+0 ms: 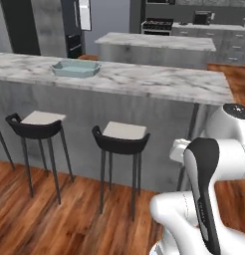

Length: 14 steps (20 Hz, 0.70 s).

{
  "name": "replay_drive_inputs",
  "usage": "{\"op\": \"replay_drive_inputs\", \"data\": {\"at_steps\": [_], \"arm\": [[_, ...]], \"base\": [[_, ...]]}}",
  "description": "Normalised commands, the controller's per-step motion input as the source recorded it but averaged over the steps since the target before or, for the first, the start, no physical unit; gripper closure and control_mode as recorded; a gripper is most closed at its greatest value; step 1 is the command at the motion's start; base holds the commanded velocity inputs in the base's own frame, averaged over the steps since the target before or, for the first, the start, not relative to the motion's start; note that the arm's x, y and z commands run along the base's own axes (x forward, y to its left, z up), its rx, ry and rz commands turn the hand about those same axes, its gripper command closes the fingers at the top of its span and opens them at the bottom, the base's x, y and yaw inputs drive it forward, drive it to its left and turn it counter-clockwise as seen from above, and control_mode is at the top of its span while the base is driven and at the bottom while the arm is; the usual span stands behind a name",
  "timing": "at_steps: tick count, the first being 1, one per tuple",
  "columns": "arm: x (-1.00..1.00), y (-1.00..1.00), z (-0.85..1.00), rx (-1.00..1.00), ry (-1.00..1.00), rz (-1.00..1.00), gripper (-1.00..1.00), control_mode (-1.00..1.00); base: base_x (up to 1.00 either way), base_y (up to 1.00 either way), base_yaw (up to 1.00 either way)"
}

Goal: Place the cold items (tomato and lemon wedge) from the fridge in one tupperware on the dining counter. Place the warm items (hot dog and kebab skewer) in the stove area in another tupperware.

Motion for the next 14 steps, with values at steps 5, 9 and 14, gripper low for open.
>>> {"op": "replay_drive_inputs", "data": {"at_steps": [5, 9, 14], "arm": [[0.00, 0.00, 0.00, 0.00, 0.00, 0.00, -1.00, 1.00], [0.00, 0.00, 0.00, 0.00, 0.00, 0.00, -1.00, 1.00], [0.00, 0.00, 0.00, 0.00, 0.00, 0.00, -1.00, 1.00]], "base": [[-0.29, -1.00, 0.34], [-0.20, -1.00, 0.35], [-0.12, -1.00, 0.35]]}}
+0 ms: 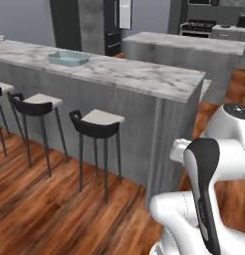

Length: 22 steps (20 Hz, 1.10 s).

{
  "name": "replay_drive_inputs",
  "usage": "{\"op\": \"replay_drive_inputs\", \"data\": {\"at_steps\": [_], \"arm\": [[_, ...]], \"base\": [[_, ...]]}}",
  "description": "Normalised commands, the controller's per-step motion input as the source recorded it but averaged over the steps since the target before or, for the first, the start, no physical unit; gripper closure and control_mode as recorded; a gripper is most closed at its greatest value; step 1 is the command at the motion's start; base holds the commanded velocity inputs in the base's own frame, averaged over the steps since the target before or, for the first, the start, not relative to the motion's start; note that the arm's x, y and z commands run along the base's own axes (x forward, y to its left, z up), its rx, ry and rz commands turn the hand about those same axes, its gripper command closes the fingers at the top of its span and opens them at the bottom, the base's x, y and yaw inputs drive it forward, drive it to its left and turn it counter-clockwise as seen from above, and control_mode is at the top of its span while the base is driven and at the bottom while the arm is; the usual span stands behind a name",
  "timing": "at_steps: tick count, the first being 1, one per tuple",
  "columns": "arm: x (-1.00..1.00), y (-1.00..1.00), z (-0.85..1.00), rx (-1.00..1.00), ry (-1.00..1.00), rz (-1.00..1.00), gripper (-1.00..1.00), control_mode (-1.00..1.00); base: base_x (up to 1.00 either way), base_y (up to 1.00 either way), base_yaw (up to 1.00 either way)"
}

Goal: Place the cold items (tomato and lemon wedge) from the fridge in one tupperware on the dining counter. Place the warm items (hot dog and kebab skewer) in the stove area in another tupperware.

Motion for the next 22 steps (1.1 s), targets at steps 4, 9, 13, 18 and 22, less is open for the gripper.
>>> {"op": "replay_drive_inputs", "data": {"at_steps": [4, 9, 13, 18, 22], "arm": [[0.00, 0.00, 0.00, 0.00, 0.00, 0.00, -1.00, 1.00], [0.00, 0.00, 0.00, 0.00, 0.00, 0.00, -1.00, 1.00], [0.00, 0.00, 0.00, 0.00, 0.00, 0.00, -1.00, 1.00], [0.00, 0.00, 0.00, 0.00, 0.00, 0.00, -1.00, 1.00], [0.00, 0.00, 0.00, 0.00, 0.00, 0.00, -1.00, 1.00]], "base": [[0.00, -1.00, 0.31], [0.08, -1.00, 0.26], [0.11, -1.00, 0.22], [0.03, -1.00, 0.19], [0.11, -1.00, 0.11]]}}
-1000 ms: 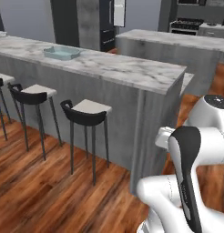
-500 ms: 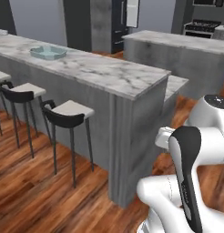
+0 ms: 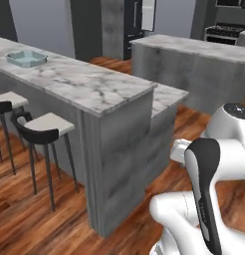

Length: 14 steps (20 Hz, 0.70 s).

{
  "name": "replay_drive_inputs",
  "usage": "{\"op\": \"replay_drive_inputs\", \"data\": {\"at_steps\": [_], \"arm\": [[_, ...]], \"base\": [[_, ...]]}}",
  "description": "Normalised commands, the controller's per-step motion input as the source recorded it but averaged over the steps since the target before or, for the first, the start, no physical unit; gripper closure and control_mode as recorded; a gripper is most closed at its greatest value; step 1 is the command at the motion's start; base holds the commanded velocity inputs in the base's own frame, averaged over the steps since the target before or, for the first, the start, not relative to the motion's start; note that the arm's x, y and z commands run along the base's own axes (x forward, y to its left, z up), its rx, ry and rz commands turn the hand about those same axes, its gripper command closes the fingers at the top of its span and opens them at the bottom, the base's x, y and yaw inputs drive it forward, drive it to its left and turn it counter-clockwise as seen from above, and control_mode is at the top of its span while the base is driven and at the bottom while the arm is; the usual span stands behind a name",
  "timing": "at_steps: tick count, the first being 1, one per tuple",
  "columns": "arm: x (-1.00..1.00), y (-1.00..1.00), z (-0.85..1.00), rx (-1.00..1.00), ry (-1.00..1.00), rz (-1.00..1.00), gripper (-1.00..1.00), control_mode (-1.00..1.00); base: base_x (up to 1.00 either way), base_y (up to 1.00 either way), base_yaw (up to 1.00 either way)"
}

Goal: Place the cold items (tomato and lemon wedge) from the fridge in one tupperware on the dining counter. Place the warm items (hot dog and kebab skewer) in the stove area in another tupperware.

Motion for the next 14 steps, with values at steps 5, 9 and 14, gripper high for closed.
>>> {"op": "replay_drive_inputs", "data": {"at_steps": [5, 9, 14], "arm": [[0.00, 0.00, 0.00, 0.00, 0.00, 0.00, -1.00, 1.00], [0.00, 0.00, 0.00, 0.00, 0.00, 0.00, -1.00, 1.00], [0.00, 0.00, 0.00, 0.00, 0.00, 0.00, -1.00, 1.00]], "base": [[0.22, -1.00, 0.00], [0.45, -1.00, 0.00], [0.62, -1.00, -0.02]]}}
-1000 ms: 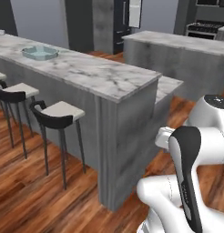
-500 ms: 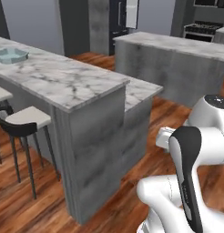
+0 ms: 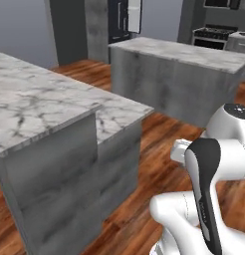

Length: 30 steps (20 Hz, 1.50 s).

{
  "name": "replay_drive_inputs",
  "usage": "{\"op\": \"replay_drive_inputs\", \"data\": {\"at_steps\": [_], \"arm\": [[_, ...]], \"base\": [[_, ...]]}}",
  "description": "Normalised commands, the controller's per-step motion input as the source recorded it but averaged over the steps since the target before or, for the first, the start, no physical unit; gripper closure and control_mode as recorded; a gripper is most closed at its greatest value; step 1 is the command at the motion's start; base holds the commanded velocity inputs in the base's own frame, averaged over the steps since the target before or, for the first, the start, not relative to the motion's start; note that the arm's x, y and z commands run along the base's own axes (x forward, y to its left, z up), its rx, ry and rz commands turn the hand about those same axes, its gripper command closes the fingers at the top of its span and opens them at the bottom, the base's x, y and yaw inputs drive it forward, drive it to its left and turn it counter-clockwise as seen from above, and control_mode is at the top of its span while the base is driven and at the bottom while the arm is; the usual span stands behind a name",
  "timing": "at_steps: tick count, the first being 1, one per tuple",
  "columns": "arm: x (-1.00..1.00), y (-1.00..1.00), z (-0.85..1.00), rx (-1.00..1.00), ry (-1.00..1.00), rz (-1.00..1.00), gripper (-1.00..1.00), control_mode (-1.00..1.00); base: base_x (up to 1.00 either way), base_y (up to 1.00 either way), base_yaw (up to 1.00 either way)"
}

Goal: Place the cold items (tomato and lemon wedge) from the fridge in one tupperware on the dining counter. Place the warm items (hot dog and kebab skewer) in the stove area in another tupperware.

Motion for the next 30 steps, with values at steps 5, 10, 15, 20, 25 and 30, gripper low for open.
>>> {"op": "replay_drive_inputs", "data": {"at_steps": [5, 10, 15, 20, 25, 30], "arm": [[0.00, 0.00, 0.00, 0.00, 0.00, 0.00, -1.00, 1.00], [0.00, 0.00, 0.00, 0.00, 0.00, 0.00, -1.00, 1.00], [0.00, 0.00, 0.00, 0.00, 0.00, 0.00, -1.00, 1.00], [0.00, 0.00, 0.00, 0.00, 0.00, 0.00, -1.00, 1.00], [0.00, 0.00, 0.00, 0.00, 0.00, 0.00, -1.00, 1.00], [0.00, 0.00, 0.00, 0.00, 0.00, 0.00, -1.00, 1.00]], "base": [[0.52, -1.00, -0.13], [0.50, -1.00, -0.18], [0.56, -1.00, -0.15], [0.80, -1.00, -0.03], [0.89, -1.00, 0.01], [0.84, -1.00, 0.08]]}}
